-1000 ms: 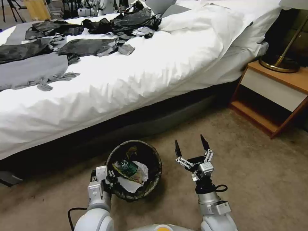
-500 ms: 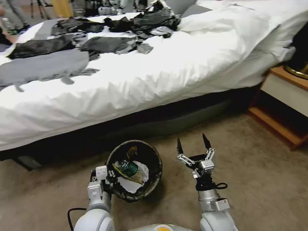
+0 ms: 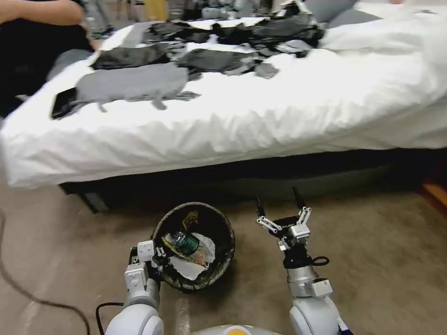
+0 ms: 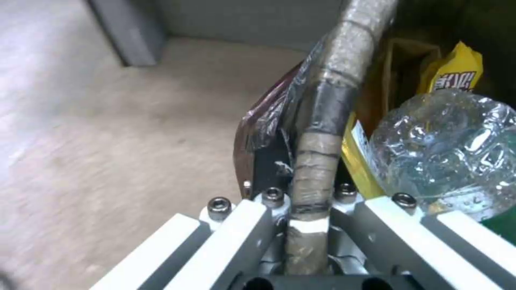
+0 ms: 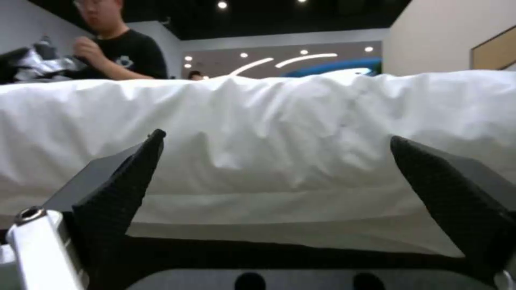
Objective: Pick up the trash bin, then pick up the garbage from the floor and place it into the trash bin.
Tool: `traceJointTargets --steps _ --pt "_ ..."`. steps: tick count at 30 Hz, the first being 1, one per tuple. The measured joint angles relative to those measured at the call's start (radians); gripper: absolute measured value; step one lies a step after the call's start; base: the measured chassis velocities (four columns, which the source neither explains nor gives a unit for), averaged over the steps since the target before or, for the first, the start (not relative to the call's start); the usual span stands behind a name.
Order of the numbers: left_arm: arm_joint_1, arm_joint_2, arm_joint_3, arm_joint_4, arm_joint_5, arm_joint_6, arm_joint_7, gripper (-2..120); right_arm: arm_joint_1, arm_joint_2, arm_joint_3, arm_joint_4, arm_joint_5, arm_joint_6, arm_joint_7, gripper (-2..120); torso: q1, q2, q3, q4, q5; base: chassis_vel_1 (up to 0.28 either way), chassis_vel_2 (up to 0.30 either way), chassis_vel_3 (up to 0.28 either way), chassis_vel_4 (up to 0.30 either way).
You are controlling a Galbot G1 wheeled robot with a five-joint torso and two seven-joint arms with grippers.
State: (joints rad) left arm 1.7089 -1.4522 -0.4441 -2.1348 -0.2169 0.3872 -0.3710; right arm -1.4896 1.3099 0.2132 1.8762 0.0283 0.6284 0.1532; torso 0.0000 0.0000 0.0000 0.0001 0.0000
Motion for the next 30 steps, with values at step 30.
traceJointTargets --steps 30 --pt "-0.001 -0.001 -0.002 0.002 -0.004 -0.002 0.002 0 0.005 0.004 -0.010 0.000 0.006 -0.003 -0.010 100 0.000 0.000 0.000 -0.0001 0.0000 0.125 0.125 0.125 0.123"
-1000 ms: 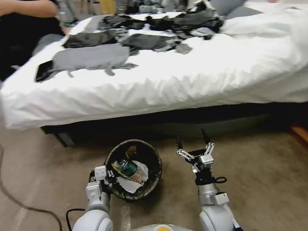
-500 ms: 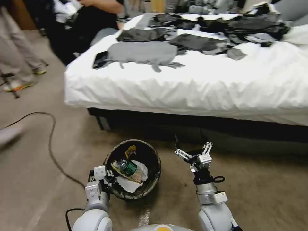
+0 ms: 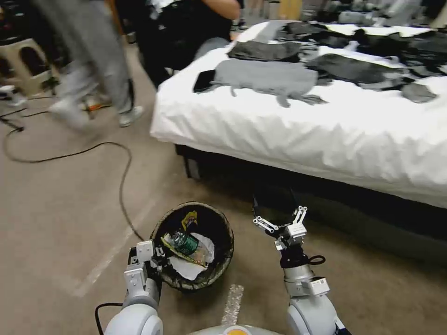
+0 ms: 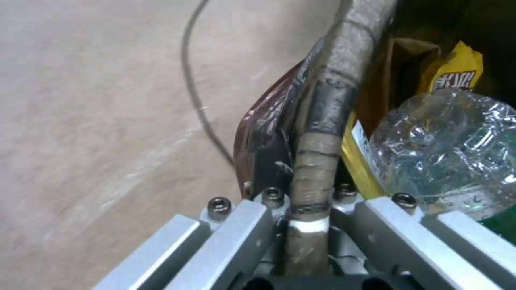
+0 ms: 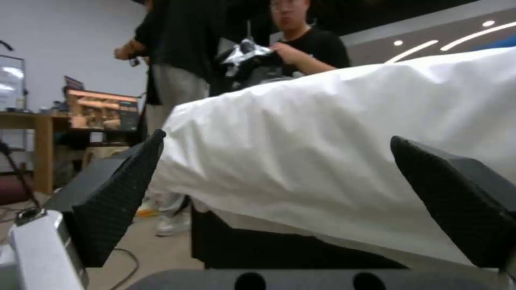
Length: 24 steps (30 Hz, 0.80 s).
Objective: Pick up the trash bin, then pick up the garbage from the floor and place it into the trash bin.
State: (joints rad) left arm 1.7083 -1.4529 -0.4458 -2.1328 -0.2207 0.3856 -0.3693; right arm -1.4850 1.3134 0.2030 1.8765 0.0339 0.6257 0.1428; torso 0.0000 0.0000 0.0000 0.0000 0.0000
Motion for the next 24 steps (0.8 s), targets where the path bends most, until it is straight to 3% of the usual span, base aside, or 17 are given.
traceJointTargets --steps 24 --pt "0.005 0.003 0.000 -0.016 0.002 -0.001 0.001 0 -0.006 -0.003 0.002 0.012 0.000 0.000 -0.021 100 0.000 0.000 0.000 0.0000 0.0000 0.125 0.125 0.120 0.120"
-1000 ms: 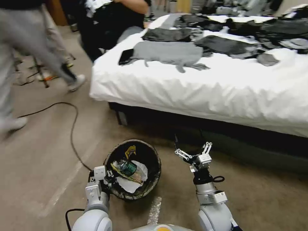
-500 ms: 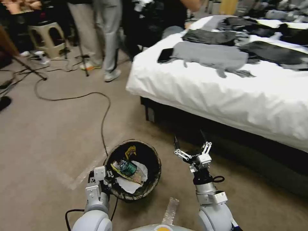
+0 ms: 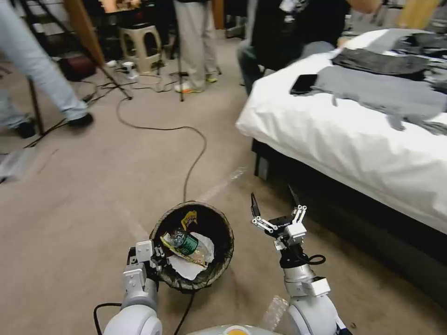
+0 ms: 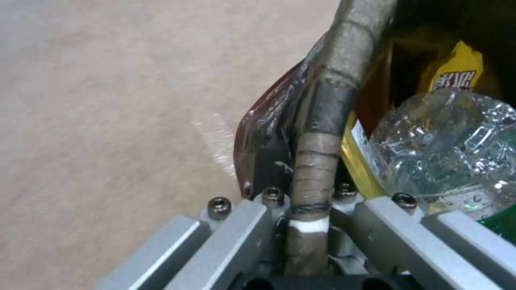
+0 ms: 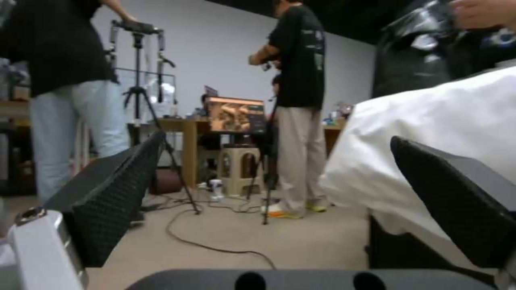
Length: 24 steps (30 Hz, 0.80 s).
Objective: Pick up the trash bin, then pick up the garbage from the floor and place it into the trash bin.
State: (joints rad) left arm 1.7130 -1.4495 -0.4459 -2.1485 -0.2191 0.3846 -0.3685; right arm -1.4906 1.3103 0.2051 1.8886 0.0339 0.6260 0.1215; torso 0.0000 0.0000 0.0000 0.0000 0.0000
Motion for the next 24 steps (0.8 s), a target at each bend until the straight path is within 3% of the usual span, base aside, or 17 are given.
traceJointTargets --steps 24 --pt "-0.005 -0.001 -0.007 0.001 -0.001 -0.004 0.001 0 0.003 0.006 -0.002 -0.002 0.000 0.003 -0.002 100 0.000 0.000 0.000 0.0001 0.0000 0.124 0.131 0.125 0.130"
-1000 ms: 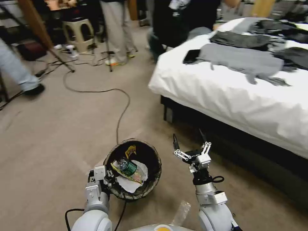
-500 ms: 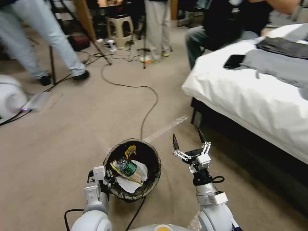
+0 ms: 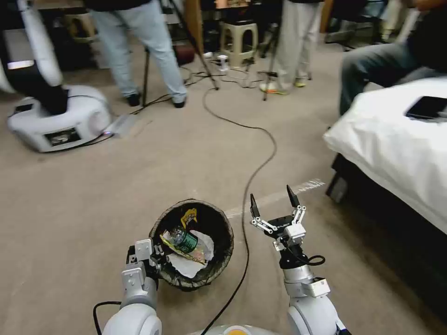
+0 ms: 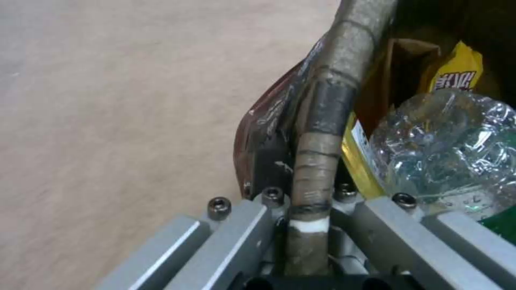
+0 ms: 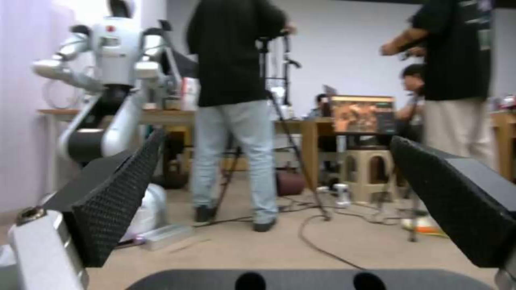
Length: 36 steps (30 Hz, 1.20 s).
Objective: Pick up the trash bin, then pick up the garbage from the floor and place it into the trash bin.
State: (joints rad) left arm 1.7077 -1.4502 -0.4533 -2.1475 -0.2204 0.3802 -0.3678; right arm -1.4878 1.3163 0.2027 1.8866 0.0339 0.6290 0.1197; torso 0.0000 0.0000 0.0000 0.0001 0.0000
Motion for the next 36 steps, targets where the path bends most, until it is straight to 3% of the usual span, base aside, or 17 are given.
traceJointTargets --steps 20,29,36 --pt "-0.007 0.001 0.003 -0.001 -0.023 0.005 -0.011 0 -0.001 0.005 -0.006 -0.001 -0.001 0.002 0.000 100 0.000 0.000 0.000 -0.0005 0.0000 0.085 0.086 0.084 0.087" --pt "-0.003 0.016 -0.030 -0.053 -0.112 0.209 -0.022 0 -0.007 0.002 -0.006 -0.002 -0.002 0.010 -0.006 100 0.000 0.000 0.000 -0.0001 -0.0001 0.000 0.000 0.000 0.000" --pt "-0.014 0.025 -0.058 -0.066 -0.190 0.281 -0.011 0 -0.010 0.002 -0.010 -0.007 -0.003 0.015 -0.010 100 0.000 0.000 0.000 -0.0002 0.0000 0.000 0.000 0.000 0.000"
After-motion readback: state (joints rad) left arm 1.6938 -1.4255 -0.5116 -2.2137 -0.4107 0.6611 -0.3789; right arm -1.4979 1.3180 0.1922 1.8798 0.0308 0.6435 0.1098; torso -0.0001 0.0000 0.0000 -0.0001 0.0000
